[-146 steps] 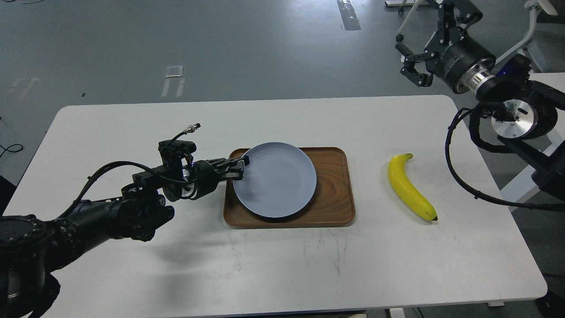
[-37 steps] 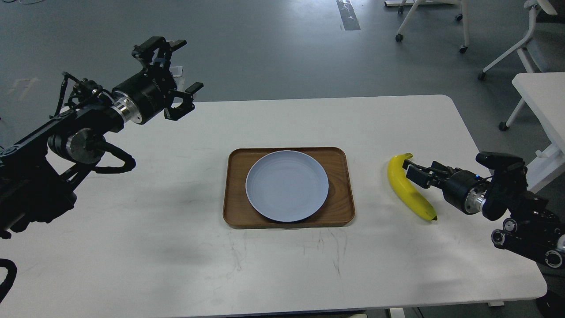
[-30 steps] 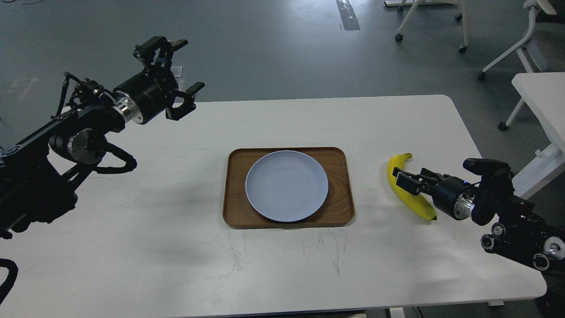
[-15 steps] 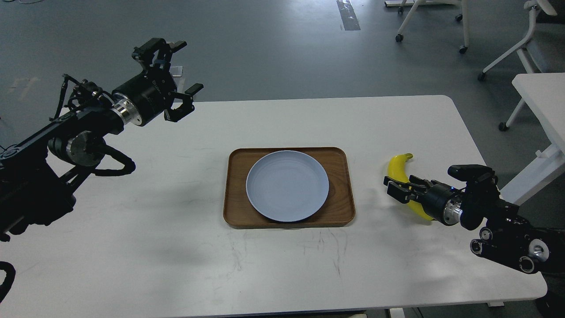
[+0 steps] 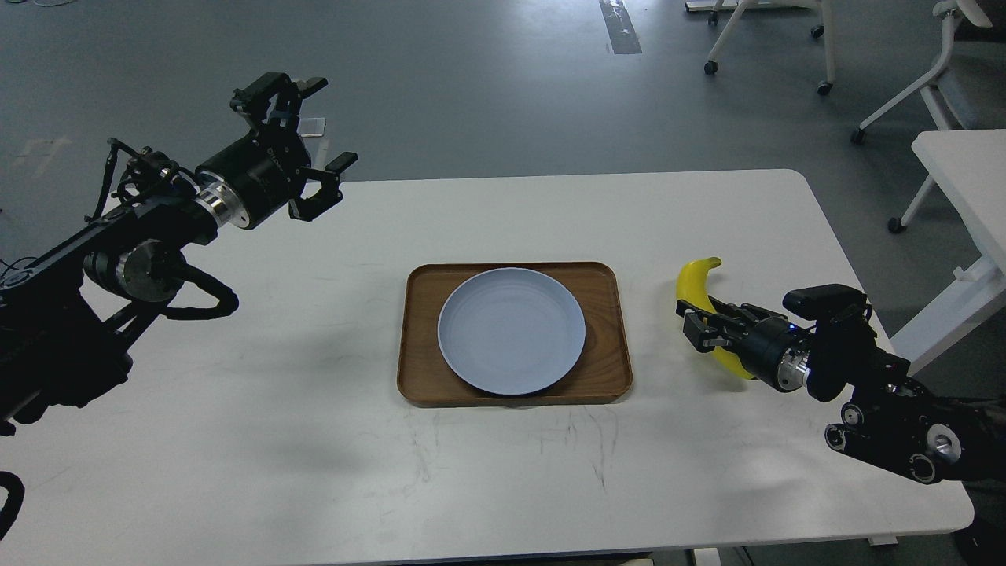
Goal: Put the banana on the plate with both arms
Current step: 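Carry the banana over the plate and lower it down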
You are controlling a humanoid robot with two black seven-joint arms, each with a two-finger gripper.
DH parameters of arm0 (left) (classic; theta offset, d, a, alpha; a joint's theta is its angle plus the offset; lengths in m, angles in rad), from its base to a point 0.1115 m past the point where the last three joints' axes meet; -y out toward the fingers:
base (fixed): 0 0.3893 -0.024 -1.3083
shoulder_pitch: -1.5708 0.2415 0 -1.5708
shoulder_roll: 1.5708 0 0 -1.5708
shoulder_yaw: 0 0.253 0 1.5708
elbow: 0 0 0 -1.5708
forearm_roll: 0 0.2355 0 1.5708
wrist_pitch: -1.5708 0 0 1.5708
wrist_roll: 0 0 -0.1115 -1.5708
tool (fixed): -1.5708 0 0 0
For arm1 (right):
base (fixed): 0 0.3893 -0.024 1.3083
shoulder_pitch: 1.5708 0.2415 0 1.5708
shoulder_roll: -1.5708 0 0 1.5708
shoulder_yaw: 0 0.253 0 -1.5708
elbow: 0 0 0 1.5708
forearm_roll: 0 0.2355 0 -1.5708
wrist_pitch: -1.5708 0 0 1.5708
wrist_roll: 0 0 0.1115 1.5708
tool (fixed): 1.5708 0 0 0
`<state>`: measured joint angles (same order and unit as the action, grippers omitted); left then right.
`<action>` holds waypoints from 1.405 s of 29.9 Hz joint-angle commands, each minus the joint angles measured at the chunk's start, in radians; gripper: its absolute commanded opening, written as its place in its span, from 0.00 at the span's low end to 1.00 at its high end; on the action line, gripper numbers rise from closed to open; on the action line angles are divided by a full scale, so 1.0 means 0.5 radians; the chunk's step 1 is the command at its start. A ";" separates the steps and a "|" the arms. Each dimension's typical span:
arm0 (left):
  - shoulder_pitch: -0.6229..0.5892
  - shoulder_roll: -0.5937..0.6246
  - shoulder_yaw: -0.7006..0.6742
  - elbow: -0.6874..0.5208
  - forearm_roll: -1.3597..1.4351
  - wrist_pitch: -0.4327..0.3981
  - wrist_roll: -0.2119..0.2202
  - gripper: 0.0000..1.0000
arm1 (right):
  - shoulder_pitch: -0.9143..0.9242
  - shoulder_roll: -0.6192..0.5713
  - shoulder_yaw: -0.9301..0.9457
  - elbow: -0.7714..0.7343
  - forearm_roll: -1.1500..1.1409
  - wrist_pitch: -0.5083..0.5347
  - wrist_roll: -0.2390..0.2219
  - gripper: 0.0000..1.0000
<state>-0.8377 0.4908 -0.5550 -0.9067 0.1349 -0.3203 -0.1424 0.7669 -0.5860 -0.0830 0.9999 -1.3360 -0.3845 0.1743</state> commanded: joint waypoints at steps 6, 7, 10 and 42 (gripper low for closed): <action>0.000 -0.006 -0.001 -0.003 -0.003 0.003 -0.001 0.98 | 0.199 -0.049 0.007 0.022 0.006 -0.063 0.136 0.04; 0.000 -0.003 -0.001 -0.003 -0.003 0.003 -0.001 0.98 | 0.248 -0.037 0.010 0.025 0.006 -0.063 0.160 0.04; 0.000 -0.003 -0.001 -0.003 0.000 0.003 0.002 0.98 | 0.350 0.003 0.004 0.028 0.015 -0.044 0.182 0.04; 0.000 0.101 -0.010 -0.003 -0.006 -0.001 -0.004 0.98 | 0.568 0.856 -0.662 -0.303 0.073 -0.038 0.360 0.27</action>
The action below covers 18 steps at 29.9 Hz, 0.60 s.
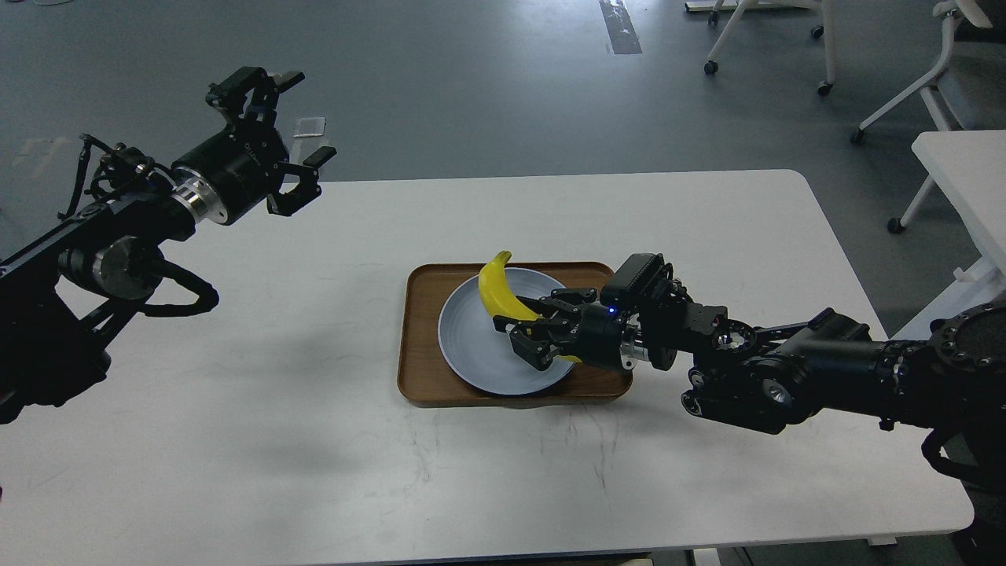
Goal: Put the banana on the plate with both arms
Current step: 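Carry the banana over the plate and lower it down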
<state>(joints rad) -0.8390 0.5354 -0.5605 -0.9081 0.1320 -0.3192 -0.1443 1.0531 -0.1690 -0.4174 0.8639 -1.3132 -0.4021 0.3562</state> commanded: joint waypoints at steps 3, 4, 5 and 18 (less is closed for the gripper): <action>0.006 0.015 0.001 0.000 0.000 -0.003 -0.003 0.98 | -0.002 0.050 0.006 -0.034 0.132 -0.006 -0.010 0.46; 0.006 0.015 0.001 0.000 0.000 -0.003 -0.003 0.98 | -0.002 0.062 0.006 -0.040 0.175 -0.006 -0.010 0.50; 0.006 0.015 0.001 0.000 0.000 -0.003 0.000 0.98 | -0.002 0.071 0.006 -0.046 0.196 -0.006 -0.016 0.50; 0.006 0.015 0.001 0.000 0.000 -0.003 -0.055 0.98 | 0.005 0.111 0.055 -0.083 0.291 -0.009 -0.065 0.75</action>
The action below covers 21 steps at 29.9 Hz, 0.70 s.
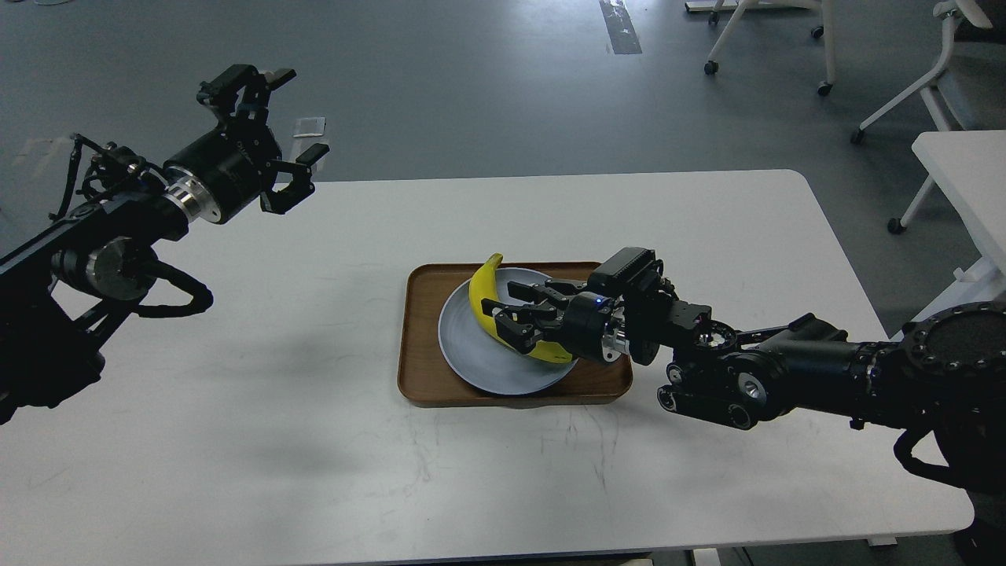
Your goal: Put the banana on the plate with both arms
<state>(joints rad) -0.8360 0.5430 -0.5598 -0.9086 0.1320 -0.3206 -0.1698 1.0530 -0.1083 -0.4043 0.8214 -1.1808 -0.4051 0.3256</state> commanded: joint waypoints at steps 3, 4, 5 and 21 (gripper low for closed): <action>0.000 -0.003 0.003 0.001 0.000 0.000 -0.004 0.98 | 0.026 -0.020 0.103 0.014 0.119 -0.012 -0.004 0.80; 0.000 -0.006 0.003 -0.002 0.000 0.003 -0.004 0.98 | 0.035 -0.035 0.182 0.020 0.189 -0.015 -0.004 0.85; 0.000 -0.009 0.003 0.001 0.003 0.003 -0.004 0.98 | 0.042 -0.047 0.234 0.023 0.235 -0.015 -0.007 0.87; 0.095 -0.190 0.000 0.029 -0.028 -0.003 -0.007 0.98 | -0.188 -0.578 1.455 0.416 2.140 0.659 -0.062 0.98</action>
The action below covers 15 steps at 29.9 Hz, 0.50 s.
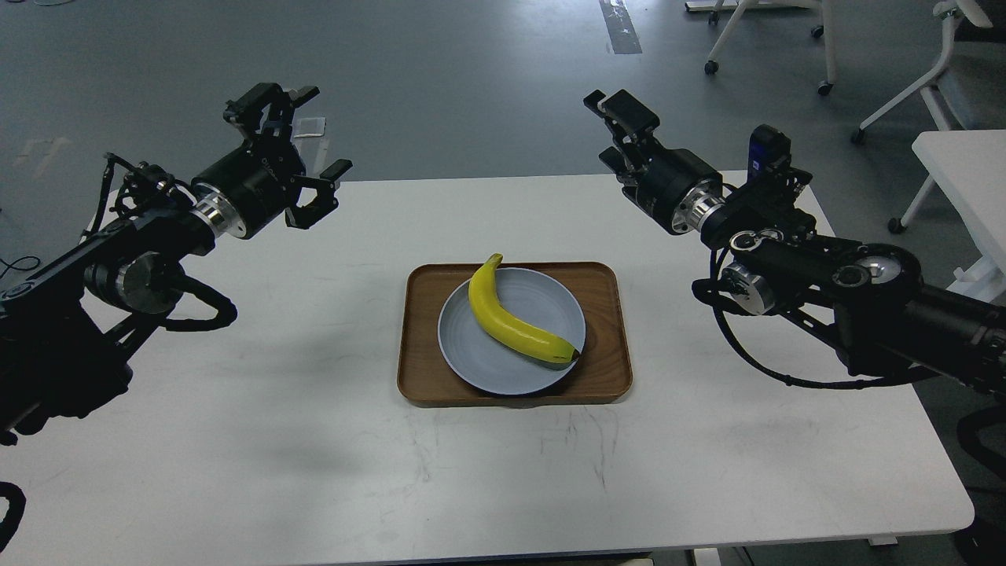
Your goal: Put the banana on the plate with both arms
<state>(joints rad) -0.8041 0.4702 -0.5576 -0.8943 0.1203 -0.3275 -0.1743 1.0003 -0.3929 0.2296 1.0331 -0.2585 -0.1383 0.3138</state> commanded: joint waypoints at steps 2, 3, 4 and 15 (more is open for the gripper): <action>0.046 -0.060 -0.008 0.000 -0.007 0.014 0.002 0.98 | -0.117 -0.009 0.243 0.014 0.351 0.148 -0.087 0.98; 0.065 -0.066 -0.026 0.000 -0.007 0.014 0.002 0.98 | -0.150 -0.003 0.280 0.029 0.376 0.148 -0.136 0.98; 0.077 -0.069 -0.044 0.000 -0.007 0.014 0.002 0.98 | -0.163 0.003 0.295 0.035 0.388 0.145 -0.158 0.98; 0.169 -0.032 -0.109 -0.034 -0.007 -0.011 0.008 0.98 | -0.209 -0.003 0.458 0.057 0.542 0.286 -0.229 1.00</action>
<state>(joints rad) -0.7273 0.4508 -0.6102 -0.9066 0.1165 -0.3316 -0.1703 0.8838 -0.3987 0.4529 1.0692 -0.0015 -0.0157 0.1999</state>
